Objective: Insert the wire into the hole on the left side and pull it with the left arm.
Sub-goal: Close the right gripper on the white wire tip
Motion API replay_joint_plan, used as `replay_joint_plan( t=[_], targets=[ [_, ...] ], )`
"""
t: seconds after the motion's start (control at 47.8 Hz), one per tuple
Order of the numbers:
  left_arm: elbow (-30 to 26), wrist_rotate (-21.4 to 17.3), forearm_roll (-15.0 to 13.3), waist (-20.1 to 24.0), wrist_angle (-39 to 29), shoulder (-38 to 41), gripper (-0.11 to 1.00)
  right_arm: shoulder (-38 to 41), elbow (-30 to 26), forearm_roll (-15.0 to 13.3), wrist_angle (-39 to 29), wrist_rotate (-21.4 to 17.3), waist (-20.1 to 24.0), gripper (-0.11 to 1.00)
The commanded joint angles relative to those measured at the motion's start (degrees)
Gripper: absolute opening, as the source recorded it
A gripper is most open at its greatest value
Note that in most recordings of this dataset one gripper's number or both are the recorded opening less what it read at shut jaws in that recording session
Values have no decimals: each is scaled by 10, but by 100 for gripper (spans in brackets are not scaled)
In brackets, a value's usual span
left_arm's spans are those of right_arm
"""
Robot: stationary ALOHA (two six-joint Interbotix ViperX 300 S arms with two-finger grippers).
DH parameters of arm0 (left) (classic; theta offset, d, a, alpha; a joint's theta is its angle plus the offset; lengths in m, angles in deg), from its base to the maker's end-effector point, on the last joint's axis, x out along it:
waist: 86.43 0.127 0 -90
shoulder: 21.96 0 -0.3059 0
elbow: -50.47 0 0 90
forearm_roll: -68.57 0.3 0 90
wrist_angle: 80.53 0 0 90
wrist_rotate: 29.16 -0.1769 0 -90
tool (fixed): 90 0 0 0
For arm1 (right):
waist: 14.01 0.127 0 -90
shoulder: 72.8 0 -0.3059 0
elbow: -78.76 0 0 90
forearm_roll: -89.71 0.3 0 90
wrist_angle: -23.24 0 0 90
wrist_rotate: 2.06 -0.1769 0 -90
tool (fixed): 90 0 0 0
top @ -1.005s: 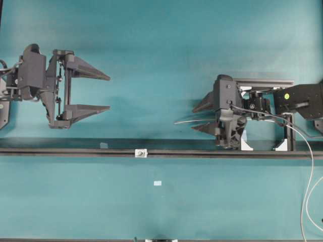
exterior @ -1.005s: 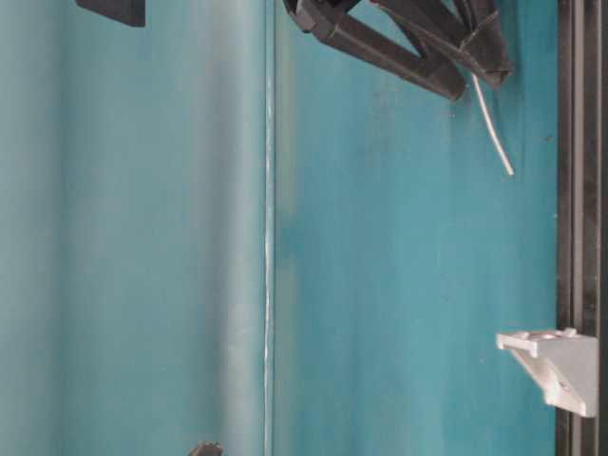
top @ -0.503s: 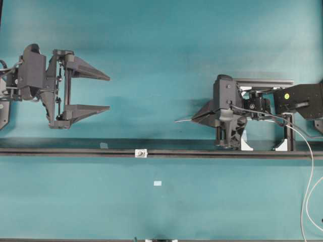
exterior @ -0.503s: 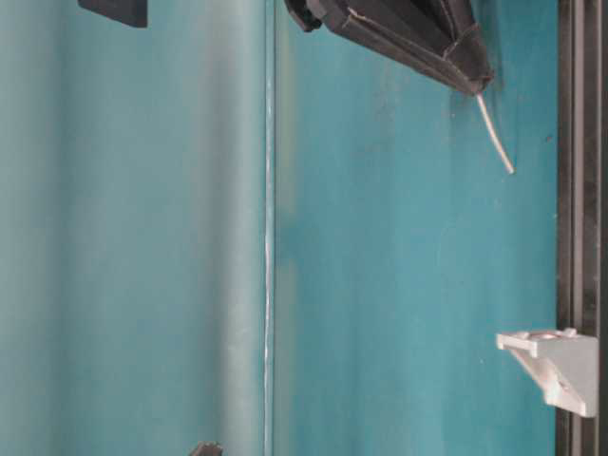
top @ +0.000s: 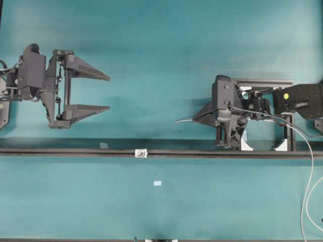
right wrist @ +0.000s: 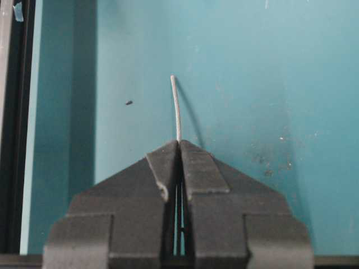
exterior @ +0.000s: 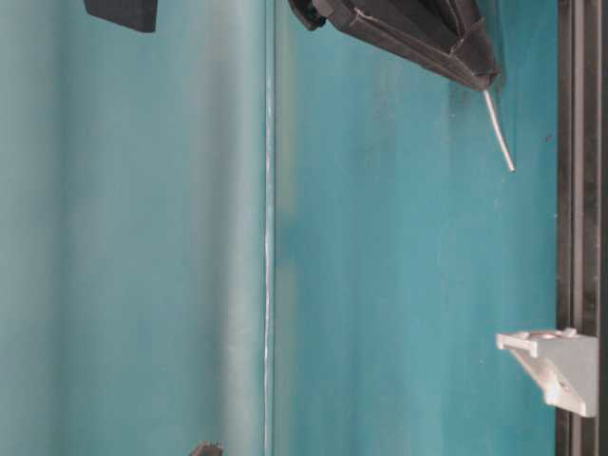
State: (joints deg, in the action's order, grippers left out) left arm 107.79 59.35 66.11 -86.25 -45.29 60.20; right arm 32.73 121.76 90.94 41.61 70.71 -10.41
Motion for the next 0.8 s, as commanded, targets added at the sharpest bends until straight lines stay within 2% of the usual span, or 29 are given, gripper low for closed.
replay_joint_plan(
  t=[0.0, 0.314, 0.775],
  targets=[
    [-4, 1, 0, 2, 3, -3, 78, -22, -8, -2, 1, 3, 0, -2],
    [-4, 1, 0, 2, 2, -4, 78, -83, -8, -5, -51, 5, -4, -2],
    [-6, 2, 0, 2, 1, -9, 78, -166, 3, -11, -61, 4, -10, -2]
  ],
)
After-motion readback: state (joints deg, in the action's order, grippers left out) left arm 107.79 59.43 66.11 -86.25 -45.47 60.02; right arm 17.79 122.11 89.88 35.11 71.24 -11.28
